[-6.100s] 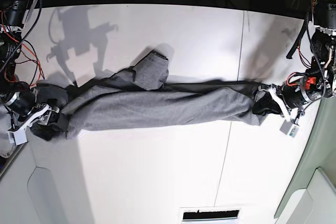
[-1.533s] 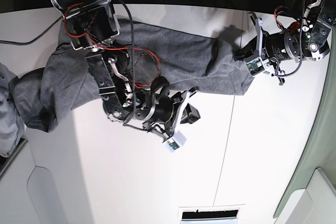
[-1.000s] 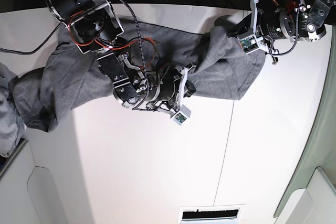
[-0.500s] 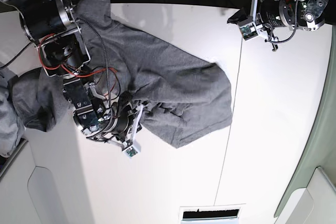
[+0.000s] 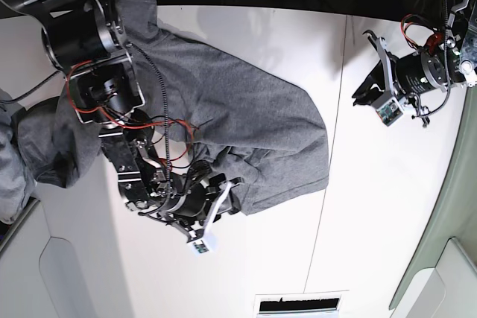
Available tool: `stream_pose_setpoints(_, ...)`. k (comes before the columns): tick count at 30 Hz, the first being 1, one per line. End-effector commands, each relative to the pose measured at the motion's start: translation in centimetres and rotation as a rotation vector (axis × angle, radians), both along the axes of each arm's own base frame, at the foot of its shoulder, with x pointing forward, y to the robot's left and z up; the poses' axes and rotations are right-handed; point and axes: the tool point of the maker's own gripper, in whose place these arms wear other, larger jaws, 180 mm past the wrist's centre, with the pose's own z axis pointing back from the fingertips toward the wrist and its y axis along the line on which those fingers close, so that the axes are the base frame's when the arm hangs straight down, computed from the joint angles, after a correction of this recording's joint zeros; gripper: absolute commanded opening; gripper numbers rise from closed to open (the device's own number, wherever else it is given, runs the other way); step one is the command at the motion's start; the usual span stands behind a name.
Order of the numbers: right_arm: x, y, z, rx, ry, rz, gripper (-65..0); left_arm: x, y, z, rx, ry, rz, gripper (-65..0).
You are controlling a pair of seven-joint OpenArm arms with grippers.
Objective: Layout the t-shirt on the table in an organized manner, then fold the t-shirt properly
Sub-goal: 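Release with the left gripper and lift it away from the folded shirt, then grasp the shirt edge with the left gripper and drag it outward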
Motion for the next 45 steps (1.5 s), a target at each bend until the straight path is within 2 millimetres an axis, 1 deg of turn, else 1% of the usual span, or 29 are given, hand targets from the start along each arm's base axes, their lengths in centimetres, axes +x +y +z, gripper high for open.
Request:
stream_pose_setpoints(1,1.3,1.5,2.5,0.026,-0.069,0.011,-38.2,1.3,-0.3,1.6,-0.028,-0.057,-0.008,-55.8)
stream_pose_setpoints(2,1.1,2.0,2.4,0.012,-0.071,0.012,-37.9,2.1,-0.8,2.2,-0.049,-0.083,-0.003,-55.8)
stream_pose_setpoints(4,0.7,3.1,2.0,-0.01,-0.071,0.016,-33.1,3.7,-1.3,2.8,-0.082,-0.117,0.025,-55.8)
stream_pose_setpoints(5,0.4,3.5,1.6,-0.027,-0.071,0.02,-30.7,4.5,-1.4,2.8,-0.099,-0.127,0.054,-55.8)
stream_pose_setpoints(7,-0.1,3.8,0.9,-0.063,-0.069,0.019,-29.3,6.1,-1.3,2.0,-0.128,-0.127,0.128,-55.8)
stream_pose_setpoints(9,-0.2,2.8,-0.1,-0.11,-0.063,-0.014,-29.4,7.1,-1.7,0.6,-0.156,-0.097,0.17,-55.8)
stream_pose_setpoints(10,-0.3,2.0,-0.8,-0.141,-0.061,-0.035,-29.4,7.4,-2.1,-0.2,-0.171,-0.077,0.18,-55.8)
stream_pose_setpoints(12,-0.8,1.0,-1.9,-0.183,-0.052,-0.045,-29.4,7.9,-3.1,-1.5,-0.198,-0.043,0.19,-55.9)
stream_pose_setpoints(14,-1.7,1.1,-2.9,-0.19,-0.029,-0.033,-29.4,8.5,-4.0,-2.5,-0.227,-0.023,0.202,-55.9)
stream_pose_setpoints(16,-2.6,1.7,-3.8,-0.184,-0.004,-0.02,-29.4,9.1,-4.5,-3.4,-0.25,-0.002,0.225,-55.9)
stream_pose_setpoints(18,-3.2,2.0,-4.3,-0.181,0.012,-0.016,-29.4,9.4,-4.5,-4.3,-0.259,0.023,0.246,-55.9)
stream_pose_setpoints(20,-3.4,1.9,-4.9,-0.19,0.025,-0.021,-29.7,9.3,-4.5,-5.3,-0.262,0.051,0.264,-55.9)
stream_pose_setpoints(21,-3.5,1.8,-5.1,-0.192,0.03,-0.022,-31.6,9.1,-4.3,-5.8,-0.26,0.064,0.272,-55.9)
stream_pose_setpoints(22,-3.6,1.8,-5.3,-0.192,0.032,-0.023,-35.2,8.9,-4.2,-6.2,-0.257,0.073,0.277,-55.9)
stream_pose_setpoints(24,-3.6,2.0,-5.2,-0.184,0.025,-0.015,-44.3,8.7,-3.9,-6.6,-0.252,0.086,0.283,-55.9)
stream_pose_setpoints(26,-3.3,2.3,-4.7,-0.164,-0.004,-0.005,-54.4,8.6,-3.9,-6.8,-0.25,0.09,0.286,-56.7)
stream_pose_setpoints(27,-3.1,2.6,-4.4,-0.154,-0.024,0.004,-60.2,8.6,-3.9,-6.8,-0.25,0.09,0.286,-58.9)
stream_pose_setpoints(28,-2.8,2.8,-4.0,-0.141,-0.043,0.008,-65.0,8.6,-3.8,-6.8,-0.247,0.091,0.285,-62.5)
stream_pose_setpoints(29,-2.7,3.0,-3.7,-0.132,-0.055,0.011,-65.0,8.5,-3.8,-6.9,-0.24,0.093,0.284,-65.0)
stream_pose_setpoints(32,-2.2,3.1,-3.0,-0.122,-0.079,0.011,-65.0,8.2,-3.3,-7.4,-0.201,0.104,0.275,-65.0)
stream_pose_setpoints(37,-1.2,3.1,-1.0,-0.108,-0.137,0.004,-65.0,7.1,-1.3,-8.0,-0.143,0.118,0.272,-65.0)
stream_pose_setpoints(41,-0.1,1.7,0.4,-0.121,-0.185,-0.011,-65.0,5.7,-0.2,-8.9,-0.116,0.145,0.276,-65.0)
stream_pose_setpoints(45,0.7,0.1,0.8,-0.14,-0.203,-0.025,-65.0,4.7,0.2,-9.6,-0.104,0.166,0.278,-65.0)
